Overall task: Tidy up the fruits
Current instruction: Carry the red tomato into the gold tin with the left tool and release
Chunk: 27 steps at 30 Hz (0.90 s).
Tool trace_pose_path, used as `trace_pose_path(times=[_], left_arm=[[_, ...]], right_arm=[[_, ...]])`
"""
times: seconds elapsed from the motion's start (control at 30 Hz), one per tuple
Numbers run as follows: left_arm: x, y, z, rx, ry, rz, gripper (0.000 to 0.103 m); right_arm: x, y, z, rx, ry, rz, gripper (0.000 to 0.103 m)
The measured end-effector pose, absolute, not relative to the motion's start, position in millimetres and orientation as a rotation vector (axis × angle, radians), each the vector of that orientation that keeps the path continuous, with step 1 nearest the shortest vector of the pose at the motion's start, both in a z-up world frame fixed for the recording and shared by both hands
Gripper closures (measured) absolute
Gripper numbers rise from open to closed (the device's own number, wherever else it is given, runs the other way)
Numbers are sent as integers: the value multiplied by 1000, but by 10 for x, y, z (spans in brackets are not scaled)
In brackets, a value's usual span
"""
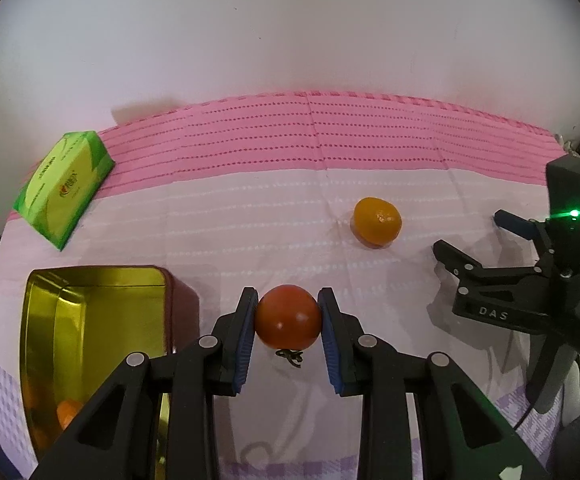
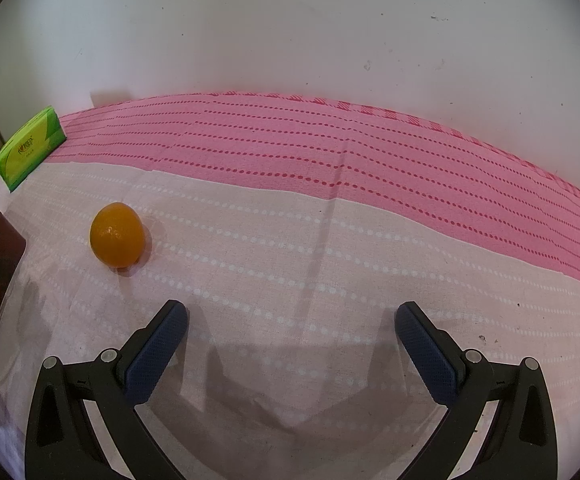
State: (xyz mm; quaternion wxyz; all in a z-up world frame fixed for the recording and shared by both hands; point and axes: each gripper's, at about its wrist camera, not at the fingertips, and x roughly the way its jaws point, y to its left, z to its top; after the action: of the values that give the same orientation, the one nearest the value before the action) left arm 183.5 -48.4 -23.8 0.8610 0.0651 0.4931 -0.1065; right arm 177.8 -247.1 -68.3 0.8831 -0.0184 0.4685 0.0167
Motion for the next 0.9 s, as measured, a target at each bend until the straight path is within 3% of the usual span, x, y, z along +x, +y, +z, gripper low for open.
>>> trace_pose_path(times=[0.9], left_arm=[[1447,301,-6,78,989,-78,76]], right_arm=[[1779,-2472,-682,-38,976,34,0]])
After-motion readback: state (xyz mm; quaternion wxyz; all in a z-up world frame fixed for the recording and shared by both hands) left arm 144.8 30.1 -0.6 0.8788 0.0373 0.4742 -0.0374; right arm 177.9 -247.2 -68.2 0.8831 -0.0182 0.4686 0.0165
